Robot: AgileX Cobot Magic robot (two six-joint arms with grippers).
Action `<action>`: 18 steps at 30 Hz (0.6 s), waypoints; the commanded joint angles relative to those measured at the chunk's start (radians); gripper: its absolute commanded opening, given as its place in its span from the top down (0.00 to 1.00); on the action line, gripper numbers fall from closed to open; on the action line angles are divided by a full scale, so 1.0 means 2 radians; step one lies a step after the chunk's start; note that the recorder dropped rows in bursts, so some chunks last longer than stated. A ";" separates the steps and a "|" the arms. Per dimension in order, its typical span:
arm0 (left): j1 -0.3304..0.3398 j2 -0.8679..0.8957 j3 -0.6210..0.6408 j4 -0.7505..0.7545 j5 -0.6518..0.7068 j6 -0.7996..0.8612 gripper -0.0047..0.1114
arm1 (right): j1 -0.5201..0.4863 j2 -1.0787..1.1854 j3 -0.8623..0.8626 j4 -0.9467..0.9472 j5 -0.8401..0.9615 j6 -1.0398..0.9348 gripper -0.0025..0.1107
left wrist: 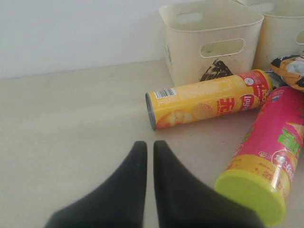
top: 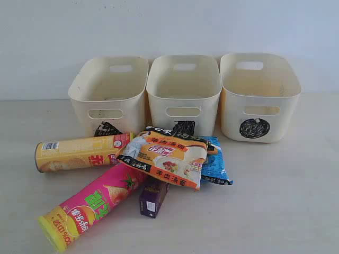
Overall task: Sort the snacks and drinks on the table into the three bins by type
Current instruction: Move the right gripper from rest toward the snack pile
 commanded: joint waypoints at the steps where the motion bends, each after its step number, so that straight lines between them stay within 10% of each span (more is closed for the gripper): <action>1: 0.002 -0.002 -0.001 -0.006 -0.004 -0.003 0.93 | -0.001 -0.003 0.000 0.000 -0.098 0.088 0.98; 7: 0.002 -0.002 -0.001 -0.006 -0.004 -0.003 0.93 | -0.001 -0.003 0.000 -0.011 -0.245 0.204 0.98; 18: 0.002 -0.002 -0.001 -0.006 -0.004 -0.003 0.93 | -0.001 0.122 -0.126 -0.068 -0.188 0.197 0.98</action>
